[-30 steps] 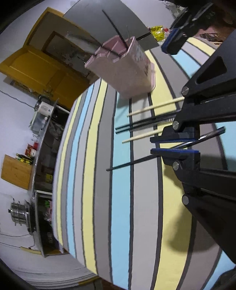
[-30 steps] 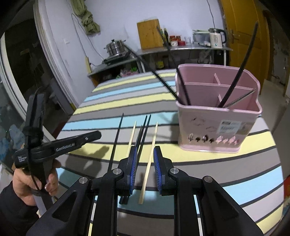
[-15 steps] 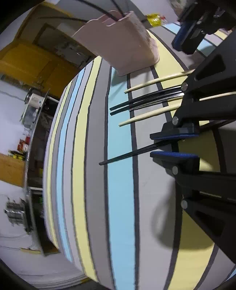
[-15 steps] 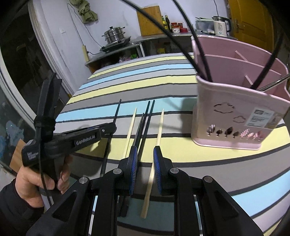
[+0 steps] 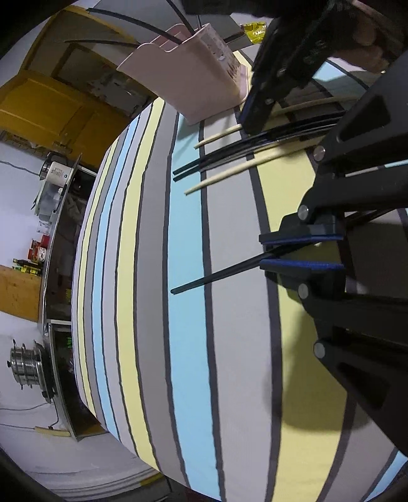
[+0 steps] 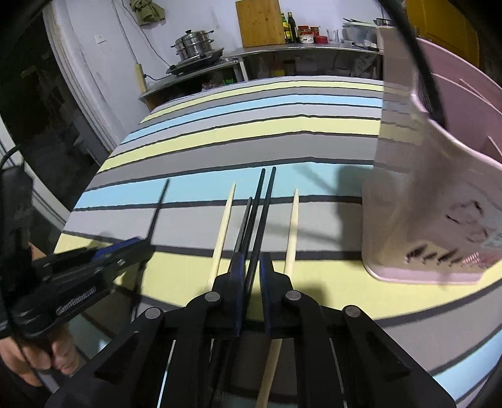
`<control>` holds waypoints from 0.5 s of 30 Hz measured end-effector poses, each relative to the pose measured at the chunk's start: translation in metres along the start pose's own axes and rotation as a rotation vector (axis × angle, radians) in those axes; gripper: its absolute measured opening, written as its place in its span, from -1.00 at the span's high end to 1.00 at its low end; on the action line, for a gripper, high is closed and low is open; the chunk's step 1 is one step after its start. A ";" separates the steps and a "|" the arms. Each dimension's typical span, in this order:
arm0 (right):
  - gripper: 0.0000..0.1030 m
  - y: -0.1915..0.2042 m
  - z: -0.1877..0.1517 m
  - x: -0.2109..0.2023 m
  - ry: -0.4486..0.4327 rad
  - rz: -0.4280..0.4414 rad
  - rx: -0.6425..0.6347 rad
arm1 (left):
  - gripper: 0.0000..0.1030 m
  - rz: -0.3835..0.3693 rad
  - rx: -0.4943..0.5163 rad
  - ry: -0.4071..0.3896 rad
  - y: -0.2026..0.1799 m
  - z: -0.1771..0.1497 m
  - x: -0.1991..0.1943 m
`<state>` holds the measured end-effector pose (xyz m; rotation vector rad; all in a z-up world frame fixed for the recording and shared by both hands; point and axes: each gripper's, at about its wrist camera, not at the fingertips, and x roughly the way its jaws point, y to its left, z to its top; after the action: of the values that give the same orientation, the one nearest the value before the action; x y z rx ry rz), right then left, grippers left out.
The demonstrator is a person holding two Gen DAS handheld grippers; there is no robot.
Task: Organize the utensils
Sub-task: 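Close the left gripper on a black chopstick while the right grasps another black one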
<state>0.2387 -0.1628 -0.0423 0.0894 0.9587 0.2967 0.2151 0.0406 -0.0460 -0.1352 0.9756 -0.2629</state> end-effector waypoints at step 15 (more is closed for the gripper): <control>0.81 -0.005 0.025 0.023 0.017 -0.044 0.022 | 0.81 -0.016 -0.082 0.015 0.008 0.012 0.008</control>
<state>0.2721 -0.1593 -0.0472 0.0861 0.9799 0.2463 0.2311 0.0457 -0.0476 -0.2161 1.0009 -0.2395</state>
